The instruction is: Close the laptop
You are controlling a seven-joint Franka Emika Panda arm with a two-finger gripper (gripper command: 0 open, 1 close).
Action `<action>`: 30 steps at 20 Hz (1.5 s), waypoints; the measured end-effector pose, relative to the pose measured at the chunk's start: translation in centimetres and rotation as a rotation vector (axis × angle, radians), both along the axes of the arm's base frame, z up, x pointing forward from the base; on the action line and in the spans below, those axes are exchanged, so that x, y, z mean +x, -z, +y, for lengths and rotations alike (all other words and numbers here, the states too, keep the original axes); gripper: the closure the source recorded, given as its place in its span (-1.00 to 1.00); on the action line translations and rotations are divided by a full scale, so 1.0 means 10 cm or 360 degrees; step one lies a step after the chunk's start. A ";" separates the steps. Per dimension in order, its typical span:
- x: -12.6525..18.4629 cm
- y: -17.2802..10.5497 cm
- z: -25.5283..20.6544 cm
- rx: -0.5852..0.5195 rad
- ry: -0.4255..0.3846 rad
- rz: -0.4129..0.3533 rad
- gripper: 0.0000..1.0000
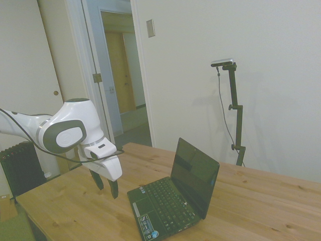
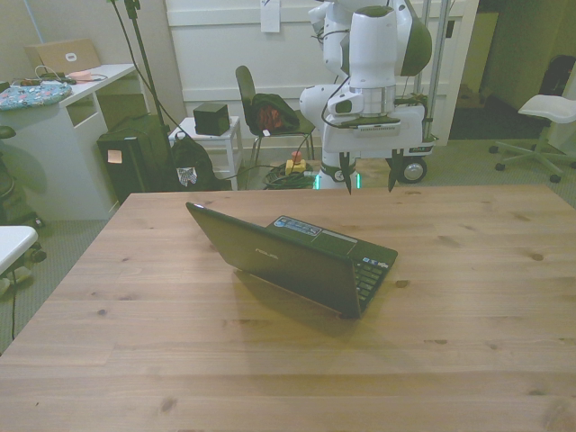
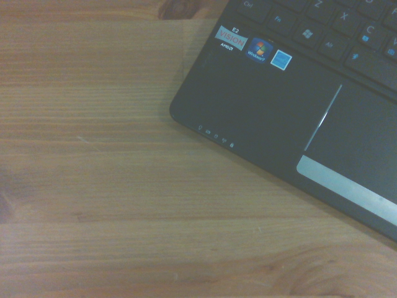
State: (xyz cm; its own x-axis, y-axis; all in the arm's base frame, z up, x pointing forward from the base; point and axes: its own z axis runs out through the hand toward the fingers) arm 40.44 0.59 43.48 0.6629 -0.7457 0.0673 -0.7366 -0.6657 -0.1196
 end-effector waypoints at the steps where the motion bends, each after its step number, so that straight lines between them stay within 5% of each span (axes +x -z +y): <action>1: 0.00 0.00 0.00 -0.0003 -0.0002 0.0001 -1.00; 5: 0.10 -0.12 -0.09 -0.0065 -0.0004 -0.0030 -1.00; 17: 0.76 -1.62 -1.57 -0.0113 0.0366 -0.0185 -1.00; 30: 1.80 -1.71 -3.13 -0.0156 0.0679 -0.0158 -1.00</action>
State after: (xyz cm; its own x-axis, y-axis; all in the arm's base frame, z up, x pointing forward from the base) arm 58.43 -30.69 60.58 0.2841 -0.9379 0.1990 -0.9358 -0.3164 -0.1552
